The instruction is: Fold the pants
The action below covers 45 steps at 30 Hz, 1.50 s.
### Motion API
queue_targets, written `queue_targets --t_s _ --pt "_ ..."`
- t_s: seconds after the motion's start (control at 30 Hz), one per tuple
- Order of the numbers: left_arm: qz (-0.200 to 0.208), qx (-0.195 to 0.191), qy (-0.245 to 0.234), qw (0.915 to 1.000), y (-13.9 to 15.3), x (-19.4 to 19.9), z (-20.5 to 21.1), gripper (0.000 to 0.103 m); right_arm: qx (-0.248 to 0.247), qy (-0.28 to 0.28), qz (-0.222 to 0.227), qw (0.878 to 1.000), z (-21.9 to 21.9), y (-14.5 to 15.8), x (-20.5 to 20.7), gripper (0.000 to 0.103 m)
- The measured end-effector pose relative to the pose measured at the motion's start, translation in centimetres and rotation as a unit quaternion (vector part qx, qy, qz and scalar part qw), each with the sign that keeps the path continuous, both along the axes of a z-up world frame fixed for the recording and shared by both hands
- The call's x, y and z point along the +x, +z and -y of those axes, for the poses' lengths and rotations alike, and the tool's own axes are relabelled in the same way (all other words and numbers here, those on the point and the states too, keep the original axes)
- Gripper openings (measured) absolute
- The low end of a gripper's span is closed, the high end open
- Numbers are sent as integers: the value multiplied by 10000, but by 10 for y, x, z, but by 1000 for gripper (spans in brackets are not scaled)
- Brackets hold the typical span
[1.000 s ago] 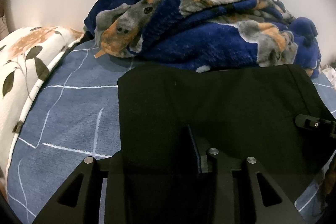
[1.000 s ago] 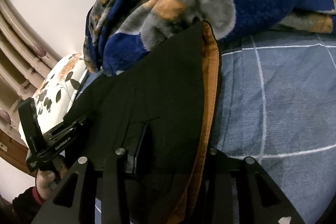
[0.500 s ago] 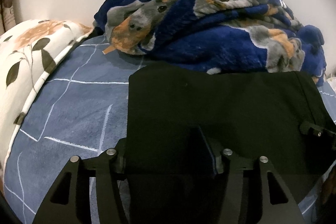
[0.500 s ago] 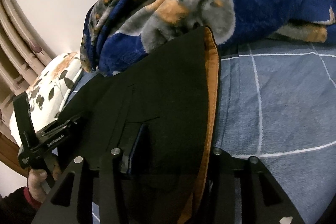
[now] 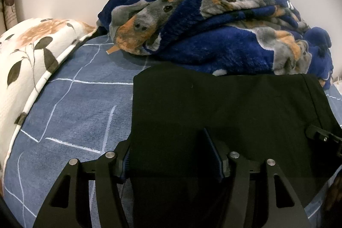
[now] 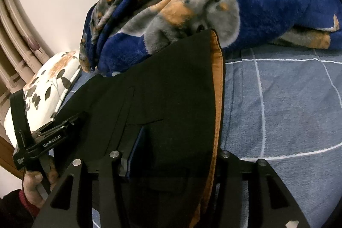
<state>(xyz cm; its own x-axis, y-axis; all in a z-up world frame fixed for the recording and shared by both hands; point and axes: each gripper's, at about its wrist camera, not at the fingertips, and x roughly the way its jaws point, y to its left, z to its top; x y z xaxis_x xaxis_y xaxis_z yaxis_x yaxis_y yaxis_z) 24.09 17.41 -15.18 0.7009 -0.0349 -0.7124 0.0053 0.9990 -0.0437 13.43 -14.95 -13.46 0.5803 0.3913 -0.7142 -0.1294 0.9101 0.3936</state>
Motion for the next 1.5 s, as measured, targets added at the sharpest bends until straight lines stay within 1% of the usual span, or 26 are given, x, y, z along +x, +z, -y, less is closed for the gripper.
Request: queue_targets --t_s 0.33,0.47,0.83,1.1,1.5 --pt "6 27 14 10000 -1 -1 -1 60 -120 40 30 9999 -3 0 3 50" --pt "9 51 33 10000 -1 -1 0 62 -172 70 40 9998 -4 1 2 52" --pt "16 105 64 9999 -1 -2 1 64 -210 91 52 9997 -6 1 2 55" --pt "23 146 78 9999 -1 -2 1 65 -273 165 57 9995 -8 1 4 59" --pt "45 208 103 9997 0 -4 0 67 -285 169 60 9994 -9 1 4 60"
